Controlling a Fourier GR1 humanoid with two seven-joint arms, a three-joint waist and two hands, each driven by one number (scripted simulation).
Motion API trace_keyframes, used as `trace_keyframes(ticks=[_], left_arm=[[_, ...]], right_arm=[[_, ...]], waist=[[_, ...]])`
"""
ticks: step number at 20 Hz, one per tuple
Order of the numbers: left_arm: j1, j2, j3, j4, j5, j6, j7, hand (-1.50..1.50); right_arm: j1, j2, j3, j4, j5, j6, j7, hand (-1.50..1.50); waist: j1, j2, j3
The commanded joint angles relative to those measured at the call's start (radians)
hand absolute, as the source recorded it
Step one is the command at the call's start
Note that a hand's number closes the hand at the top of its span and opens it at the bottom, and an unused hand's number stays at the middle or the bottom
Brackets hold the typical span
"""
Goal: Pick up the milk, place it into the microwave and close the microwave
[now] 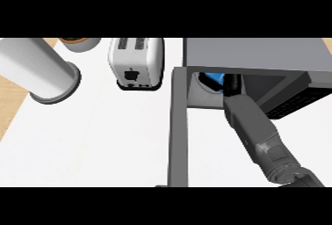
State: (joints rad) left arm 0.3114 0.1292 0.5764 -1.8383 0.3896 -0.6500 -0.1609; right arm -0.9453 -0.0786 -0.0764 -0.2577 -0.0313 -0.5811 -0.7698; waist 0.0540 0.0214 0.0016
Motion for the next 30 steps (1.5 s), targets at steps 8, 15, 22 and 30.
trace_keyframes(ticks=[8,15,22,30], left_arm=[[-0.025,0.03,0.005,0.026,0.011,-0.023,0.001,-1.5],[-0.061,0.042,-0.002,0.049,-0.004,-0.022,-0.006,-1.5],[-0.108,0.034,-0.036,0.089,-0.053,-0.008,-0.006,-1.5],[-0.124,0.034,-0.039,0.084,-0.049,0.004,0.004,-1.5]], right_arm=[[-0.113,-0.017,0.029,0.145,0.099,-0.294,0.06,1.5],[-0.084,-0.077,-0.022,0.147,0.068,-0.298,0.049,1.5],[-0.088,-0.15,-0.018,0.186,0.084,-0.255,0.078,1.5],[-0.061,-0.178,-0.021,0.201,0.092,-0.282,0.082,1.5]], waist=[[0.031,0.012,0.0],[0.039,0.02,0.002],[0.052,0.035,0.002],[0.069,0.037,0.004]])
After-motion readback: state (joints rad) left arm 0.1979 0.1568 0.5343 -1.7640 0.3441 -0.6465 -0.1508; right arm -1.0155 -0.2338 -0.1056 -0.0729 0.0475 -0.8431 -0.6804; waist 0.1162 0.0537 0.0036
